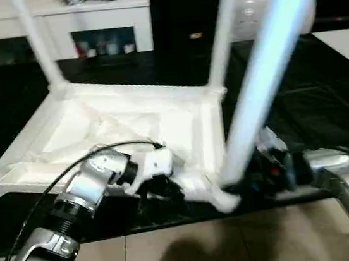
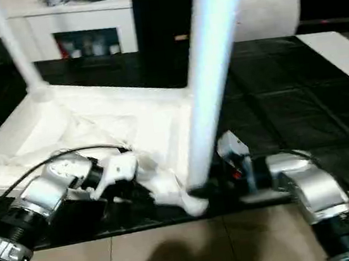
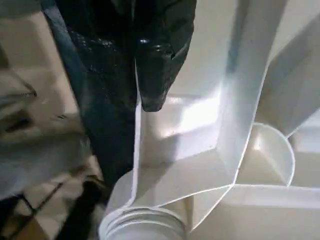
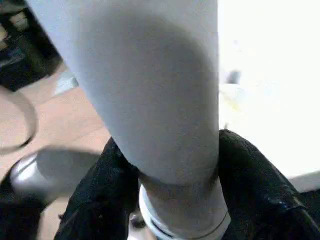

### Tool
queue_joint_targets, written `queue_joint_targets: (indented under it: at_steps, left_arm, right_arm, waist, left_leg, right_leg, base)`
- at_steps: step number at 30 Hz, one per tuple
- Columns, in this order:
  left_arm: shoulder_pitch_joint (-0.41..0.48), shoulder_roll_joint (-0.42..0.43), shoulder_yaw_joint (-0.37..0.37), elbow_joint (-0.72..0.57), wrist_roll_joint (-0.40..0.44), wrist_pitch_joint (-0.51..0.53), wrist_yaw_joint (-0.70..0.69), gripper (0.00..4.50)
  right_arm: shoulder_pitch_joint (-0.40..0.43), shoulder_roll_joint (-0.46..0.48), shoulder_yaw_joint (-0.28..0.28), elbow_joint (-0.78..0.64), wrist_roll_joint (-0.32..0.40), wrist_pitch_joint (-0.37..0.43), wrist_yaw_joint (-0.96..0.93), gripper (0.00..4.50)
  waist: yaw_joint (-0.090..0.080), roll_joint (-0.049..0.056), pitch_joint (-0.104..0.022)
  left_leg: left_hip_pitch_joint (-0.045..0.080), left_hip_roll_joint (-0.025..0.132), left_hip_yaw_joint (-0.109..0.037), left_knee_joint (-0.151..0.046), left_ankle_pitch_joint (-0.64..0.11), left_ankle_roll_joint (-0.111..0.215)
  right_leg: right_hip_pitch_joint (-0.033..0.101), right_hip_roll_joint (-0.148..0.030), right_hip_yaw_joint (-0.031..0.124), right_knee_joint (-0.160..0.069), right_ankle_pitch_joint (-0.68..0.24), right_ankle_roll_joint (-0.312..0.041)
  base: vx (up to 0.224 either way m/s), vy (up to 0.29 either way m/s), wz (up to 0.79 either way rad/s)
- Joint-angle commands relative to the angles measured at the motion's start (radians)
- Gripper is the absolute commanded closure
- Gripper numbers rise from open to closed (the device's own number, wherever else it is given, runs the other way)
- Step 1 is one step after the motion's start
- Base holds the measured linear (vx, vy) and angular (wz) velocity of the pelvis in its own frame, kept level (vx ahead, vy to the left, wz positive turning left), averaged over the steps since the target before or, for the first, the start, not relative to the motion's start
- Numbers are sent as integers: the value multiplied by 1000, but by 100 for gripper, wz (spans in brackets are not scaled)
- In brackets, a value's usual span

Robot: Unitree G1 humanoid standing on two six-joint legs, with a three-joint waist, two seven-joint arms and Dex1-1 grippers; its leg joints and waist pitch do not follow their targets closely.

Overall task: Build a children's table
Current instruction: Rotate leg to tighten

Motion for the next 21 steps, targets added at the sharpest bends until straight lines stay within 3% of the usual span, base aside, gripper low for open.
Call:
queue_joint_targets:
  at_steps: [1, 2, 4, 7, 8, 10, 11, 13, 14, 16, 18, 21]
  left_arm:
    - [9, -91, 1, -62, -6, 83, 124, 450]
    - [15, -116, 11, -77, 5, 126, 181, 450]
    - [16, -135, 21, -81, 12, 159, 222, 450]
    - [4, -195, 59, -66, 22, 220, 347, 450]
    - [-11, -244, 91, -46, 28, 246, 445, 450]
    - [-21, -274, 109, -35, 27, 261, 498, 450]
    - [-26, -292, 119, -32, 27, 273, 527, 450]
    - [-29, -301, 117, -30, 38, 271, 543, 450]
    - [-27, -299, 110, -38, 48, 267, 543, 450]
    - [-24, -293, 101, -45, 54, 259, 535, 450]
    - [-17, -270, 84, -53, 60, 232, 514, 450]
    - [-6, -232, 63, -50, 61, 178, 448, 450]
  right_arm:
    - [-54, 102, -16, -17, -10, 62, -208, 243]
    - [-70, 148, -27, -9, -38, 78, -301, 244]
    - [-76, 172, -34, -8, -51, 81, -343, 244]
    - [-94, 240, -66, 12, -79, 102, -481, 249]
    - [-99, 282, -77, 31, -102, 107, -566, 249]
    - [-96, 299, -71, 39, -106, 96, -587, 249]
    - [-90, 313, -75, 40, -84, 100, -574, 195]
    - [-85, 326, -85, 30, -70, 101, -570, 182]
    - [-80, 319, -81, 20, -79, 91, -565, 182]
    - [-77, 310, -77, 16, -87, 80, -556, 154]
    - [-72, 289, -78, 14, -81, 63, -520, 132]
    - [-55, 233, -72, 8, -69, 9, -420, 113]
  waist:
    - [-13, -6, -50]
    - [-25, -2, -52]
    - [-41, 0, -56]
    - [-54, 1, -58]
    - [-58, 2, -61]
    - [-54, 0, -62]
    - [-51, -1, -64]
    - [-45, 0, -67]
    - [-44, 0, -70]
    - [-40, 2, -72]
    - [-37, 2, -71]
    - [-34, 3, -67]
  left_leg:
    - [-20, 7, 6, -68, -148, 23]
    - [-20, 5, 2, -66, -168, 12]
    - [-22, 4, 0, -64, -168, 22]
    - [-27, 4, 1, -64, -154, 43]
    - [-27, 4, 2, -64, -139, 48]
    - [-21, 4, 3, -63, -115, 52]
    - [-24, 4, 5, -63, -102, 66]
    - [-25, 10, 4, -65, -64, 84]
    - [-31, 13, 1, -65, -31, 96]
    - [-27, 17, 1, -63, 20, 117]
    - [-26, 17, 4, -62, 21, 130]
    - [-25, 17, 7, -65, -21, 133]
  right_leg:
    - [65, -55, 36, -98, -579, 2]
    - [68, -55, 27, -106, -606, 26]
    - [70, -56, 23, -110, -586, 32]
    - [69, -53, 28, -105, -534, 9]
    - [69, -53, 30, -102, -508, -5]
    - [64, -53, 34, -97, -480, -27]
    - [68, -53, 38, -92, -459, -36]
    - [70, -54, 45, -80, -391, -57]
    - [76, -54, 48, -67, -331, -79]
    - [74, -56, 55, -50, -231, -123]
    - [75, -57, 57, -49, -217, -140]
    - [77, -58, 57, -57, -265, -132]
  base:
    - [0, 0, 0]
    - [0, 0, 0]
    - [0, 0, 0]
    - [0, 0, 0]
    - [0, 0, 0]
    - [0, 0, 0]
    - [0, 0, 0]
    - [0, 0, 0]
    - [50, -6, 1]
    - [25, -3, 0]
    - [0, 0, 0]
    - [0, 0, 0]
